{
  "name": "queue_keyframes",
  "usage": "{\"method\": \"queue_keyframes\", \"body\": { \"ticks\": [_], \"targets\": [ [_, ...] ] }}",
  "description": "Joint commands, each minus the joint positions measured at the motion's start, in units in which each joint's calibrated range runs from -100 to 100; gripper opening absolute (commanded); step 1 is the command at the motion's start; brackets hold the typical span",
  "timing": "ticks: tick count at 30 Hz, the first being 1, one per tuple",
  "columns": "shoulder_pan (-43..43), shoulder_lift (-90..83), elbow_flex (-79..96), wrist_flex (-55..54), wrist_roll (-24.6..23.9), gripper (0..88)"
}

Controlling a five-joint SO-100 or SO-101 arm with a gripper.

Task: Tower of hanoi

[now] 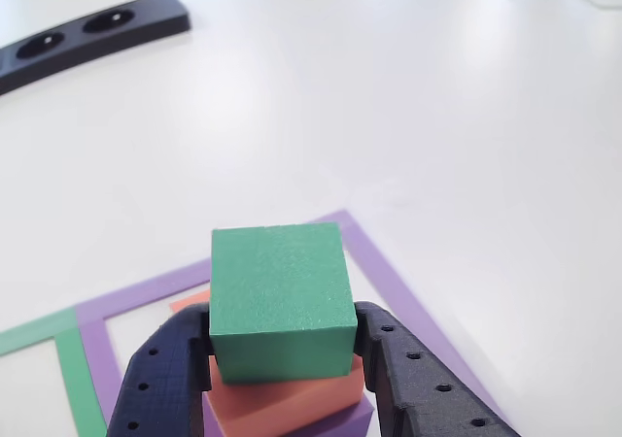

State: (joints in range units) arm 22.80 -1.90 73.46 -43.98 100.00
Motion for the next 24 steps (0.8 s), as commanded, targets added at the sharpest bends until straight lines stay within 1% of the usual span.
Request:
{"method": "queue_keyframes", "body": {
  "ticks": [1, 5, 8, 12, 18, 24],
  "targets": [
    [-0.1, -0.5, -0.8, -1.6, 0.0, 10.0],
    [-0.2, -0.6, -0.9, -2.0, 0.0, 6.8],
    [-0.3, -1.2, -1.2, -1.9, 0.0, 6.1],
    [-0.6, -5.6, -1.5, 1.7, 0.0, 5.8],
    [-1.5, -19.0, -2.4, 15.9, 0.0, 5.1],
    [-2.3, -34.3, -9.3, 41.4, 0.0, 4.4]
  ]
}}
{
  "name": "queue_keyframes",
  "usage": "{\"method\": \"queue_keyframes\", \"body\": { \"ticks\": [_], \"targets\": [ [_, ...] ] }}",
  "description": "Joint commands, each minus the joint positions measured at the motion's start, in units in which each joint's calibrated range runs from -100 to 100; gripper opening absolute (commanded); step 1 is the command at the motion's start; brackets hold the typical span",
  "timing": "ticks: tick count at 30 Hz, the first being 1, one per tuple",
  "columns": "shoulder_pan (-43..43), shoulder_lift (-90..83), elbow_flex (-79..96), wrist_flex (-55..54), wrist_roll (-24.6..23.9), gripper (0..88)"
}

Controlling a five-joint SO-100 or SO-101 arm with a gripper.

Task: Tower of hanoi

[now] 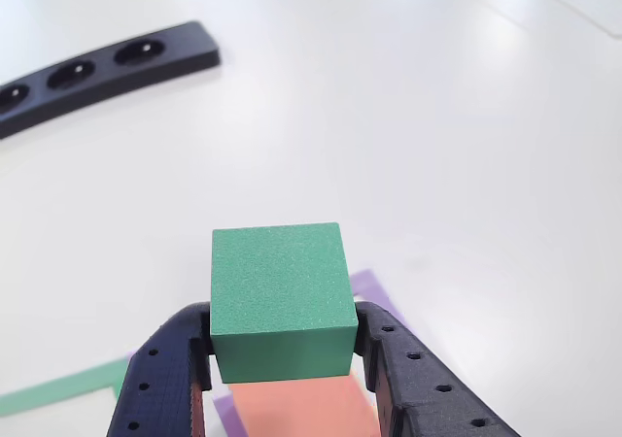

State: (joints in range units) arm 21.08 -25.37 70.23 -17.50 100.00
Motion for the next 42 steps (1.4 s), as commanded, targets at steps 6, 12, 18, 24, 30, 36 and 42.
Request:
{"method": "queue_keyframes", "body": {
  "ticks": [6, 12, 18, 24, 30, 36, 42],
  "targets": [
    [-2.9, -21.7, -21.4, 45.3, 0.0, 4.3],
    [-6.1, -23.3, -44.7, 75.1, 0.0, 4.4],
    [-11.1, -22.9, -59.3, 90.9, 0.0, 4.3],
    [-18.0, -23.5, -64.3, 96.2, 0.0, 3.3],
    [-25.0, -25.4, -63.7, 97.9, 0.0, 3.4],
    [-32.6, -28.2, -60.4, 98.4, 0.0, 4.0],
    [-37.4, -30.5, -54.8, 97.7, 0.0, 4.1]
  ]
}}
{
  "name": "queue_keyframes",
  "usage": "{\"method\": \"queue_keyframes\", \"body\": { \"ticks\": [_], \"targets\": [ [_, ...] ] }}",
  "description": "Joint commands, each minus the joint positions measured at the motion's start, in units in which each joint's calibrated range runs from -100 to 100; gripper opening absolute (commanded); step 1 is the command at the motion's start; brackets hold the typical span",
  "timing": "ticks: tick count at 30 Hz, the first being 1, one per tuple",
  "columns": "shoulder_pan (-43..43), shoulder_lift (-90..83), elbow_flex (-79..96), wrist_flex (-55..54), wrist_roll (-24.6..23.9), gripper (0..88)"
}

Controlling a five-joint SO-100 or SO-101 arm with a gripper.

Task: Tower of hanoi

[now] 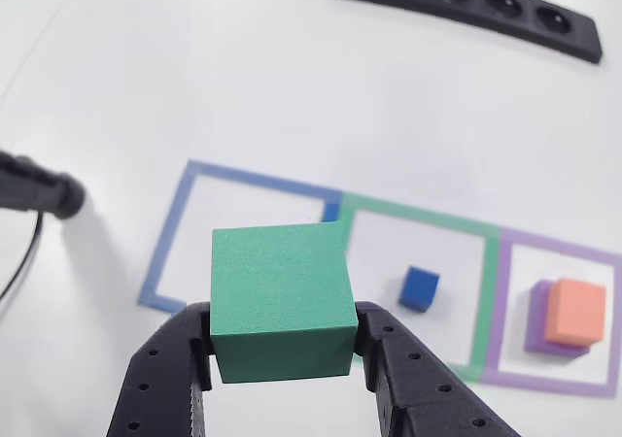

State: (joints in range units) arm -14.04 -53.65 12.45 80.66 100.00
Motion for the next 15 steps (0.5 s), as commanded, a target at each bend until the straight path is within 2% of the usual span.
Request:
{"method": "queue_keyframes", "body": {
  "ticks": [1, 4, 8, 12, 15],
  "targets": [
    [-2.4, -2.7, 5.0, -1.2, 0.0, 4.1],
    [-2.6, -4.0, 12.7, -5.3, 0.0, 4.2],
    [-2.7, -5.4, 26.7, -16.6, 0.0, 4.4],
    [-2.8, -4.9, 41.9, -32.4, 0.0, 4.2],
    [-3.2, -3.2, 54.1, -48.2, 0.0, 4.4]
  ]
}}
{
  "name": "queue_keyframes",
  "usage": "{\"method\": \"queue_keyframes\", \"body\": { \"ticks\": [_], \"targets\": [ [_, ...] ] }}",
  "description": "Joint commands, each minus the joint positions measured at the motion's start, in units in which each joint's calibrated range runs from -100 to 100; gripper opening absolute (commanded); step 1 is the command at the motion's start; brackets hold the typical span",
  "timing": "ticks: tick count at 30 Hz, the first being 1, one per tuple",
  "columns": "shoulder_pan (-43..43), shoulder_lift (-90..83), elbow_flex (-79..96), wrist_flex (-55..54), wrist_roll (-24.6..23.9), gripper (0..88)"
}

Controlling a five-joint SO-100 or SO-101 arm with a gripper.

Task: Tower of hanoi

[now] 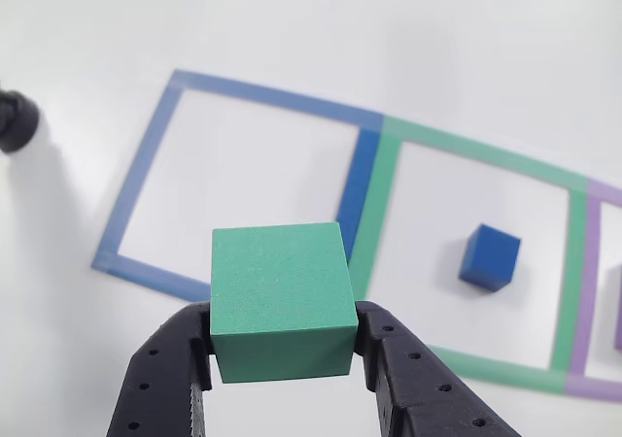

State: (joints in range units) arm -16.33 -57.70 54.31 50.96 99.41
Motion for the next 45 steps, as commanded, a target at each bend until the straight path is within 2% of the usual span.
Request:
{"method": "queue_keyframes", "body": {
  "ticks": [1, 7, 19, 26, 45],
  "targets": [
    [-1.1, 1.8, 15.6, -23.8, 0.6, 4.6],
    [-3.3, 11.8, 26.4, -47.8, 0.6, 4.9],
    [-4.9, 38.8, 27.7, -80.0, 0.6, 4.9],
    [-4.8, 50.8, 24.2, -89.7, 0.6, 4.9],
    [-5.4, 72.9, 15.9, -106.2, 0.6, 6.3]
  ]
}}
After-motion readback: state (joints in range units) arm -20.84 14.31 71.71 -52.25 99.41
